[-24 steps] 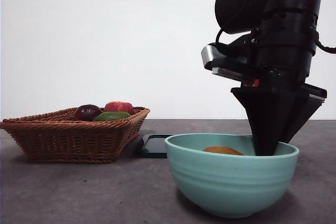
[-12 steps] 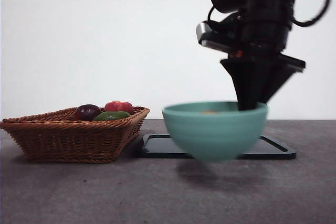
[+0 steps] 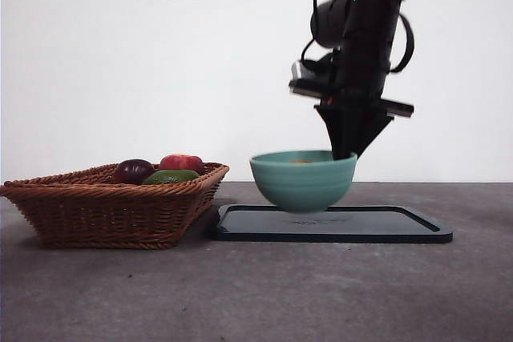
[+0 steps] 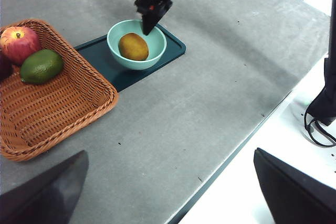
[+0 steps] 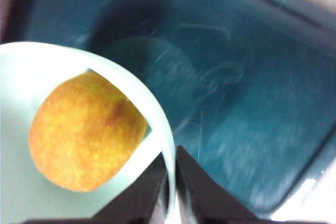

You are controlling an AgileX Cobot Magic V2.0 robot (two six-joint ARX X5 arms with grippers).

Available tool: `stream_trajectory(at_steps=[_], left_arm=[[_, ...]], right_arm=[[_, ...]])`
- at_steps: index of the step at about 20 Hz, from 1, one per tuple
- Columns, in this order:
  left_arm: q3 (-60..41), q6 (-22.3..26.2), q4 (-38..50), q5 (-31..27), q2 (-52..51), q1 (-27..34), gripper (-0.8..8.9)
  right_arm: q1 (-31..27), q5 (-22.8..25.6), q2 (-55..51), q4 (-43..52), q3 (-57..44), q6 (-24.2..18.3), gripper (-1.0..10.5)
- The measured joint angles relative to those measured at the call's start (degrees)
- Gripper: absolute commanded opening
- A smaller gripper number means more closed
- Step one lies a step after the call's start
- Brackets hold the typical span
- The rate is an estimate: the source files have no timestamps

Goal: Pick up the wifruite, put it on the bowl, pick up the plate, put it on desk

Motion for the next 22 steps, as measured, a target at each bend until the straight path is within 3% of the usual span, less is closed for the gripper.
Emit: stream_trajectory(at_steps=[11,13,16,19,22], left_arm=[[0.0,-0.11,1.27,0.0,0.0,0.0,5.0],[0.0,-0.13,1.27,0.0,0.0,0.0,5.0],[0.0,-0.11,1.27,0.0,0.0,0.0,5.0],[0.0,-0.11,1.27,0.0,0.0,0.0,5.0],[0.0,-0.11,1.27,0.0,0.0,0.0,5.0]], right_arm=[[-0.72,0.96,3.37,2.4,0.11,0.0,0.3],[-0.72,2.6,3.37,2.56,0.11,-0.02,2.3],[-0.72,3.96,3.37,2.25,0.17,-0.04,3.5],[-0.74,10.67,0.02,-0.46,0.7,-0.04,5.9],[-0.72,10.32,-12.31,-4.2,1.4,-0.24,6.1]])
